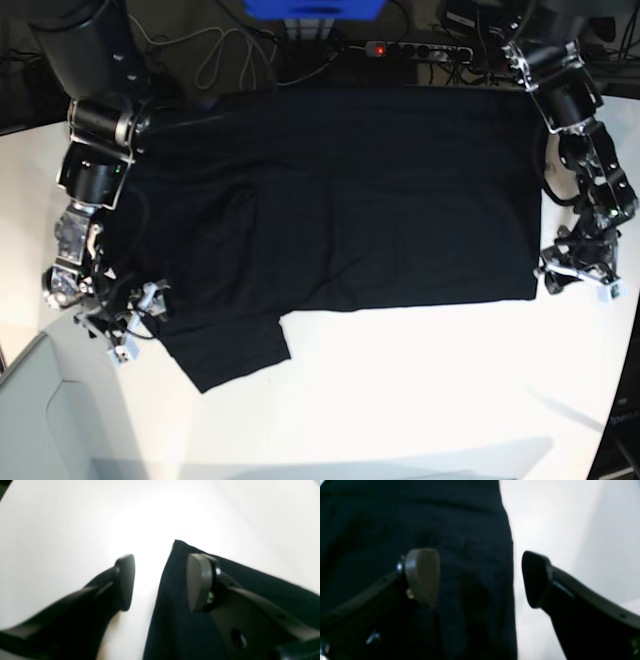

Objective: Fold the T-shirt properly
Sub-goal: 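Reach both grippers to the hem corners and grasp them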

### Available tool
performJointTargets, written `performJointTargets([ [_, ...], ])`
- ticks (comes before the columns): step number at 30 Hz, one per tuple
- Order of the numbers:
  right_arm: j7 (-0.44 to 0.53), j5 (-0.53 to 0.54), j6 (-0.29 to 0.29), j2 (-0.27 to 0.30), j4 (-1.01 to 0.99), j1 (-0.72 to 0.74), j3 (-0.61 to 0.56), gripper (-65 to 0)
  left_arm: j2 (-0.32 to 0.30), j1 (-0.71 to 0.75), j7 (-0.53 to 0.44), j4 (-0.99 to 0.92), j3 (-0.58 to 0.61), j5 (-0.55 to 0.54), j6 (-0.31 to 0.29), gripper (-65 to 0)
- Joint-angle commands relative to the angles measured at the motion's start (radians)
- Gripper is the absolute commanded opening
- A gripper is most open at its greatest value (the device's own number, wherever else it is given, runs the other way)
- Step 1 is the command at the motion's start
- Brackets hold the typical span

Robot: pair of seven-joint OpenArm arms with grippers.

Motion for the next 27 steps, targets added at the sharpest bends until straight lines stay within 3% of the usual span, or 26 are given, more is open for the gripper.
performJointTargets([
  [1, 0.043, 0.014, -0.050, 0.015, -0.008, 0.041, 0.004, -15.4, -0.032, -0.028, -0.041, -0.013, 0.027, -0.003, 0.000, -32.8],
  [5, 0.155, 0.014, -0.154, 0.015, -0.065, 0.045, 0.004, -15.3, -0.058, -0.063, -0.135, -0.133, 0.113, -0.003, 0.000, -32.8],
  [10, 0.251, 0.014, -0.251, 0.017, -0.177, 0.045, 0.004, -15.3, -0.064, -0.112, -0.217, -0.272, 0.125, -0.003, -0.003, -32.8],
  [16, 0.326, 0.014, -0.260, 0.012, -0.301, 0.041, 0.004, -15.3, -0.064, -0.120, -0.236, -0.298, 0.126, -0.003, -0.003, -32.7],
  [22, 0.332, 0.014, -0.260, 0.011, -0.326, 0.016, -0.002, -17.0, -0.055, -0.152, -0.237, -0.337, 0.126, 0.038, -0.003, -32.7],
  [24, 0.332, 0.013, -0.260, 0.011, -0.324, 0.007, -0.002, -21.2, -0.051, -0.172, -0.237, -0.349, 0.126, 0.079, -0.005, -32.7],
  [27, 0.332, 0.013, -0.260, 0.011, -0.324, 0.004, -0.002, -32.7, -0.027, -0.180, -0.239, -0.349, 0.126, 0.112, -0.007, -32.7],
])
